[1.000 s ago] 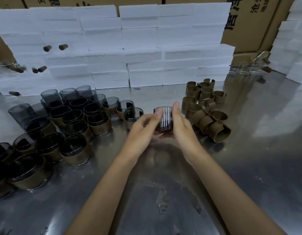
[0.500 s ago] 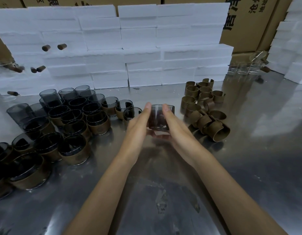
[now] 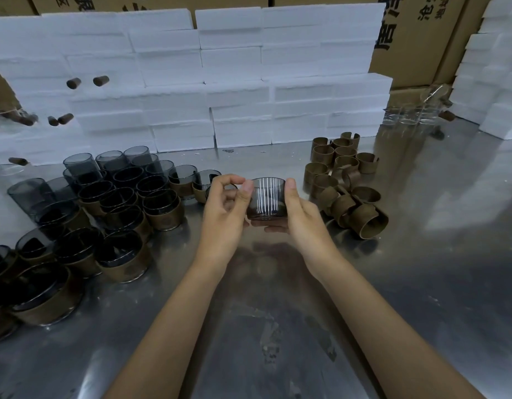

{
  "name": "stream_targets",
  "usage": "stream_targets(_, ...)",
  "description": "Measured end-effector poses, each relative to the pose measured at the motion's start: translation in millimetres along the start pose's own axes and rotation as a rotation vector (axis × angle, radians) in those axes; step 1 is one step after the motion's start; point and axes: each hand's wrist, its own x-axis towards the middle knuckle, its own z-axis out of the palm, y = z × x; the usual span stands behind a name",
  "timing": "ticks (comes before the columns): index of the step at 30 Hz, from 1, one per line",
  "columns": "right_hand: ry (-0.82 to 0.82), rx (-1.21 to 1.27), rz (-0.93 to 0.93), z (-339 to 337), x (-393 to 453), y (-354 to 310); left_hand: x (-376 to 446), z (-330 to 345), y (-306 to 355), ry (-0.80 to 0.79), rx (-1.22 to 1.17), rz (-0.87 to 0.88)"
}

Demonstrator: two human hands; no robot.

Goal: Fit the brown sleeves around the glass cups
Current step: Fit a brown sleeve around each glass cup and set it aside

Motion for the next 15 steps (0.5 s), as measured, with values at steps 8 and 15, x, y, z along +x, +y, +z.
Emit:
stream_targets(8,0.029,0.086,0.032,-4.3,2.5,0.4,2.5,-3.6,-1.0,0.066,-0.025,-0.081)
stream_targets(15,-0.291,0.116,0.139,-2.0,0.1,2.8,-2.7,-0.3,0.1,-0.107,-0.095,-0.18)
